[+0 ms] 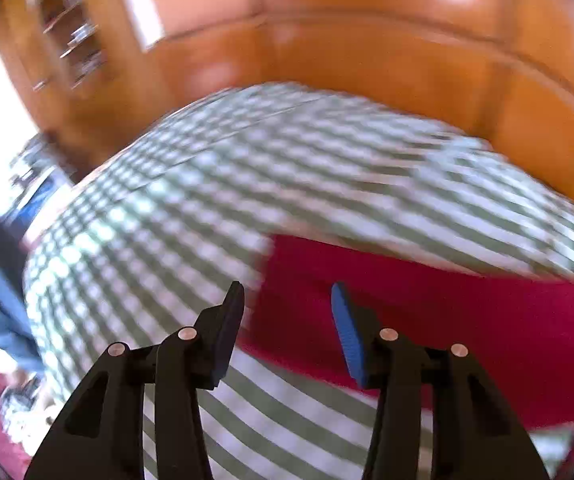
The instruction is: Fold small clothes
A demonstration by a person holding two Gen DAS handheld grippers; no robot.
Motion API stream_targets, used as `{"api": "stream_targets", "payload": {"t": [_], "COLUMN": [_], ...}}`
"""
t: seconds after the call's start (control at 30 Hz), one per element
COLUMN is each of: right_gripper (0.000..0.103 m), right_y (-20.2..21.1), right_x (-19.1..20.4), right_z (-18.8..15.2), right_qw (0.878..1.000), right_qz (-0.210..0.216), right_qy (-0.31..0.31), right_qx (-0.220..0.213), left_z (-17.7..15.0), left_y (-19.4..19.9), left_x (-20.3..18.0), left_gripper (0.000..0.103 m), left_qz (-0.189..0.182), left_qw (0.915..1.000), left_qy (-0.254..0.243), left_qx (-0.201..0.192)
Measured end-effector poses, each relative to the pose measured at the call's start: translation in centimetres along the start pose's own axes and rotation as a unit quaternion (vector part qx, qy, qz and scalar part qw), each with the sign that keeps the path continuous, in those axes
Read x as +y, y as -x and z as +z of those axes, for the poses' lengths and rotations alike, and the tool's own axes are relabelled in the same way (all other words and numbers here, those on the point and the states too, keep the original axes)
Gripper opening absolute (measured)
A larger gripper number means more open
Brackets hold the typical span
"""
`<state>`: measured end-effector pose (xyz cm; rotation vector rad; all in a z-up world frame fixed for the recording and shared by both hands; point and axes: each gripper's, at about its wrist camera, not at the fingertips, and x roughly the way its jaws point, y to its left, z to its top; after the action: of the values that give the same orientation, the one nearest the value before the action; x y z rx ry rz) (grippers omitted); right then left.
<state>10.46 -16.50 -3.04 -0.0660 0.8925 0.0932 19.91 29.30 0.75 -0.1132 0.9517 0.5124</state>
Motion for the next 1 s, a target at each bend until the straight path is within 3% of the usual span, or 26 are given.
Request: {"api": "stream_targets", "payload": {"t": [0.07, 0.13, 0.2, 0.27, 0.33, 0.47, 0.53, 0.6, 0.63, 0.7, 0.73, 0.8, 0.9, 1.0], "right_gripper": [0.099, 0.098, 0.097, 0.092, 0.082, 0.075, 0.075, 0.073, 0.061, 0.050, 0.028, 0.005, 0.004, 0.004], "right_y": [0.3, 1.1, 2.6, 4.8, 7.1, 10.3, 10.2, 8.8, 7.2, 5.3, 5.3, 5.6, 8.4, 13.9], "right_x": [-0.1, -0.8, -2.5, -5.3, -8.6, -15.9, -19.3, -21.5, -22.8, -23.8, -24.1, -23.9, -23.2, -23.1], "right_z": [0.1, 0.4, 0.4, 0.1, -0.5, -2.7, -3.8, -4.7, -5.3, -6.2, -6.4, -5.6, -4.2, -2.1], "right_qw": [1.000, 1.000, 0.999, 0.996, 0.990, 0.969, 0.956, 0.955, 0.955, 0.955, 0.958, 0.958, 0.964, 0.962], "right_qz": [0.001, -0.003, -0.022, -0.047, -0.094, -0.219, -0.273, -0.281, -0.281, -0.280, -0.269, -0.268, -0.251, -0.251], "right_qy": [-0.001, -0.017, -0.041, -0.071, -0.096, -0.108, -0.102, -0.094, -0.086, -0.079, -0.087, -0.084, -0.086, -0.097], "right_qx": [0.004, 0.007, 0.000, -0.018, -0.035, -0.036, -0.024, 0.008, 0.035, 0.061, 0.054, 0.057, 0.021, -0.048], "left_z": [-2.4, -4.9, -8.1, -10.6, -12.7, -17.2, -18.7, -19.8, -20.4, -21.1, -21.3, -21.2, -21.3, -21.7], "left_y": [3.4, 6.5, 9.8, 12.3, 14.0, 16.6, 17.0, 16.4, 16.4, 15.2, 14.8, 14.8, 14.7, 14.6], "left_x": [-3.8, -7.3, -11.7, -15.3, -18.1, -23.4, -24.9, -25.8, -26.4, -26.4, -26.3, -25.8, -25.9, -26.2], "left_gripper": [0.047, 0.062, 0.065, 0.065, 0.065, 0.065, 0.065, 0.065, 0.065, 0.066, 0.067, 0.069, 0.072, 0.075], "left_qz": [-0.067, -0.117, -0.180, -0.209, -0.245, -0.299, -0.294, -0.276, -0.269, -0.258, -0.260, -0.271, -0.260, -0.255], "left_qw": [0.9968, 0.9896, 0.9752, 0.9636, 0.9507, 0.9261, 0.9227, 0.9221, 0.9222, 0.9254, 0.9264, 0.9264, 0.9277, 0.9275], "left_qy": [-0.035, -0.068, -0.108, -0.144, -0.171, -0.221, -0.241, -0.262, -0.270, -0.274, -0.269, -0.258, -0.264, -0.270], "left_qx": [-0.026, -0.049, -0.069, -0.083, -0.083, -0.065, -0.065, -0.073, -0.068, -0.045, -0.042, -0.038, -0.040, -0.043]}}
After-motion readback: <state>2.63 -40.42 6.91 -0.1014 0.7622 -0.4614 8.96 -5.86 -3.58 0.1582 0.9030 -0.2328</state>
